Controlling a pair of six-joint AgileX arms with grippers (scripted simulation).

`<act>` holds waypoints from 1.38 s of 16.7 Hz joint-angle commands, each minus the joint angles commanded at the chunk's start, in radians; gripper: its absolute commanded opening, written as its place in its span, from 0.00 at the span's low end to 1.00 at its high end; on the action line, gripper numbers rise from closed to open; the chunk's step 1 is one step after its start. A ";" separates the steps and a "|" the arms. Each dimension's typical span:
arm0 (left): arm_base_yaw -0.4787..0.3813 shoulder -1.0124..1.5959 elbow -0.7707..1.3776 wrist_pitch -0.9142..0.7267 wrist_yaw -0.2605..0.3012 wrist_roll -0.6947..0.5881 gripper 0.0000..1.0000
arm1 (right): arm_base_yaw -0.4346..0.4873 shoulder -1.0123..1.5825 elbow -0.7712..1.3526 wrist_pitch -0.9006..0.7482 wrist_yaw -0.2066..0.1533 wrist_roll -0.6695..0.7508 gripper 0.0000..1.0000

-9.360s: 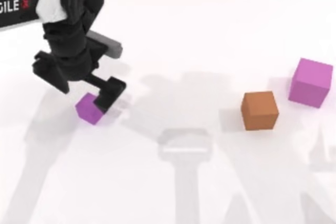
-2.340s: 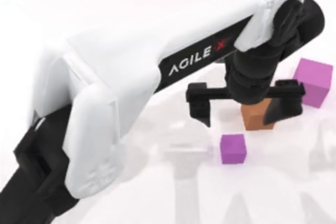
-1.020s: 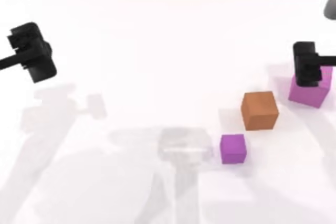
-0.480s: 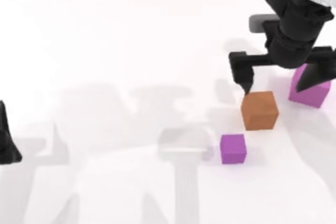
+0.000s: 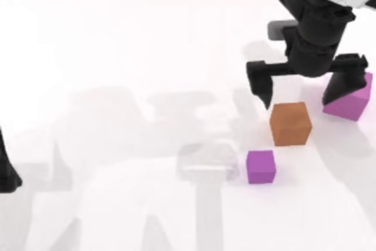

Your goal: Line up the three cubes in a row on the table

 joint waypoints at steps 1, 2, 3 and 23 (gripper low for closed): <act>0.000 0.000 0.000 0.000 0.000 0.000 1.00 | -0.004 0.004 0.003 -0.001 0.000 0.000 1.00; 0.000 0.000 0.000 0.000 0.000 0.000 1.00 | -0.003 0.005 0.001 0.002 0.000 0.000 1.00; 0.000 0.000 0.000 0.000 0.000 0.000 1.00 | -0.003 0.009 -0.010 0.015 0.000 -0.001 1.00; 0.000 0.000 0.000 0.000 0.000 0.000 1.00 | 0.002 0.101 -0.210 0.311 0.001 0.003 0.47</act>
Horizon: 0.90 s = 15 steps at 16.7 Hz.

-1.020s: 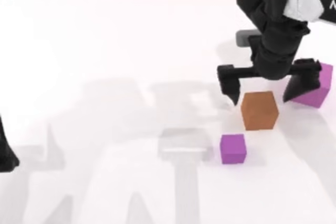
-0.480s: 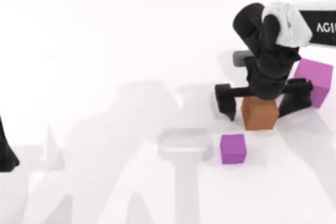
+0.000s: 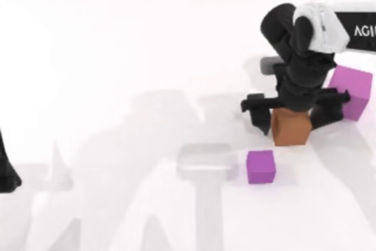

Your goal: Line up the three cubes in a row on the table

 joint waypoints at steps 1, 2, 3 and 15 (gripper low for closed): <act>0.000 0.000 0.000 0.000 0.000 0.000 1.00 | 0.000 0.000 0.000 0.000 0.000 0.000 0.40; 0.000 0.000 0.000 0.000 0.000 0.000 1.00 | 0.000 0.000 0.000 0.000 0.000 0.000 0.32; 0.000 0.000 0.000 0.000 0.000 0.000 1.00 | 0.000 0.000 0.000 0.000 0.000 0.000 0.25; 0.000 0.000 0.000 0.000 0.000 0.000 1.00 | -0.003 -0.021 0.006 -0.008 0.006 -0.003 0.00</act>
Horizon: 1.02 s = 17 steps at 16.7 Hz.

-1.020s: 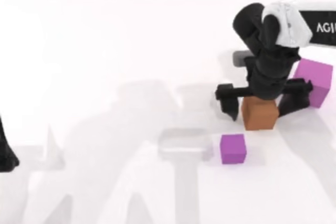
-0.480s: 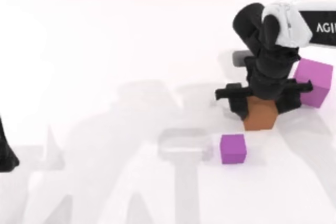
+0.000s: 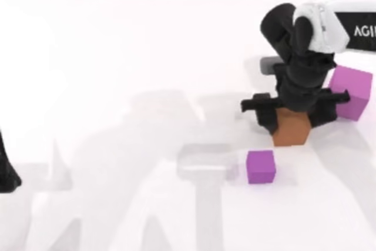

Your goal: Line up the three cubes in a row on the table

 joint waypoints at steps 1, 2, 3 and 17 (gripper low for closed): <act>0.000 0.000 0.000 0.000 0.000 0.000 1.00 | 0.001 -0.001 0.003 -0.003 0.000 0.000 0.00; 0.000 0.000 0.000 0.000 0.000 0.000 1.00 | 0.002 -0.004 0.015 -0.017 0.000 -0.001 0.00; 0.000 0.000 0.000 0.000 0.000 0.000 1.00 | 0.003 -0.011 0.034 -0.042 0.001 0.000 0.00; 0.000 0.000 0.000 0.000 0.000 0.000 1.00 | 0.071 -0.075 0.174 -0.256 0.001 0.073 0.00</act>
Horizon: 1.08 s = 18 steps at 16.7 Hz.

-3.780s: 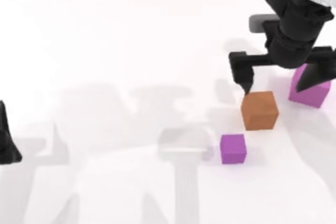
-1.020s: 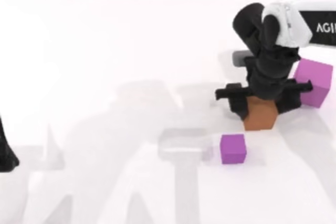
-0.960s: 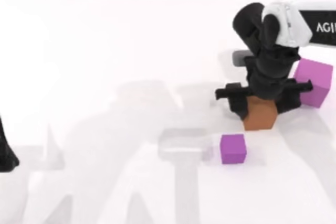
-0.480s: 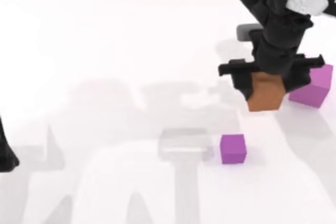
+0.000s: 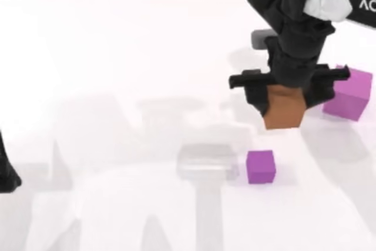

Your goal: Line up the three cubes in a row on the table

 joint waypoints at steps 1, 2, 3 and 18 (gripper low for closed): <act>0.000 0.000 0.000 0.000 0.000 0.000 1.00 | 0.035 -0.001 0.004 -0.008 0.001 0.044 0.00; 0.000 0.000 0.000 0.000 0.000 0.000 1.00 | 0.073 -0.004 0.008 -0.016 0.002 0.095 0.00; 0.000 0.000 0.000 0.000 0.000 0.000 1.00 | 0.115 -0.007 0.012 -0.025 0.002 0.151 0.00; 0.000 0.000 0.000 0.000 0.000 0.000 1.00 | 0.291 -0.004 -0.061 0.059 0.005 0.365 0.00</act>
